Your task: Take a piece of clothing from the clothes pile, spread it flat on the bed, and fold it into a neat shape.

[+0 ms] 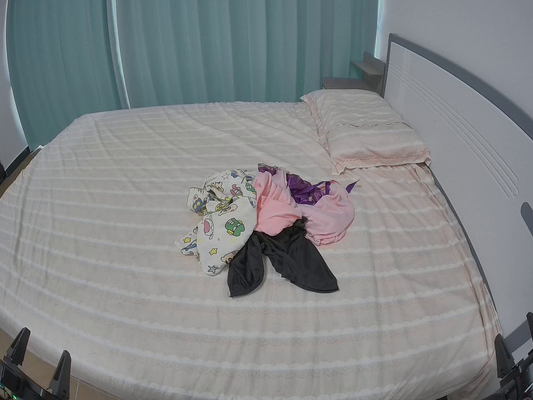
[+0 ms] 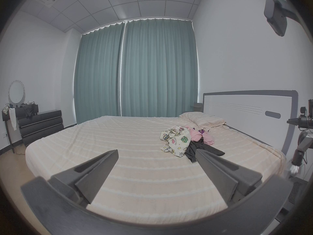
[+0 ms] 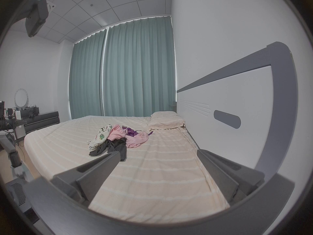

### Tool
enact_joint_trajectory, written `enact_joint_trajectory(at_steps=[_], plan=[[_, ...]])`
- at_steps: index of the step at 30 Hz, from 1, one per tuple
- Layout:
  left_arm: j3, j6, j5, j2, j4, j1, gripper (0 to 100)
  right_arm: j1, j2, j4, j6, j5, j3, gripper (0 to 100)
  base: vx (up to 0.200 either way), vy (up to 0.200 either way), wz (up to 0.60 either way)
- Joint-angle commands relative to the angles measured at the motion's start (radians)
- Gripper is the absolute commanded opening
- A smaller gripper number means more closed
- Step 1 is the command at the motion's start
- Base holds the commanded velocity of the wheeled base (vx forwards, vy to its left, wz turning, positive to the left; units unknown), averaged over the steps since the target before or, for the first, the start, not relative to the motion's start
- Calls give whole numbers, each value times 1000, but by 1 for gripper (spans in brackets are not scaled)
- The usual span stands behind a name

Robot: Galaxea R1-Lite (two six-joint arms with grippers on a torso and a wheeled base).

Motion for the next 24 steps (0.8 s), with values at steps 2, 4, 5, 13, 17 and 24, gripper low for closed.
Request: enact_joint_trajectory(at_steps=[2, 4, 5, 13, 17, 24], plan=[[15, 0, 0, -12, 0, 0, 100, 0, -16, 0, 0, 0, 18, 100, 0, 0, 0], [16, 0, 0, -12, 0, 0, 100, 0, -16, 0, 0, 0, 18, 100, 0, 0, 0], [15, 0, 0, -12, 0, 1, 100, 0, -16, 0, 0, 0, 18, 100, 0, 0, 0], [16, 0, 0, -12, 0, 0, 100, 0, -16, 0, 0, 0, 18, 100, 0, 0, 0], [16, 0, 0, -12, 0, 0, 100, 0, -16, 0, 1, 0, 18, 100, 0, 0, 0], [15, -2, 0, -12, 0, 0, 100, 0, -16, 0, -3, 0, 18, 100, 0, 0, 0]])
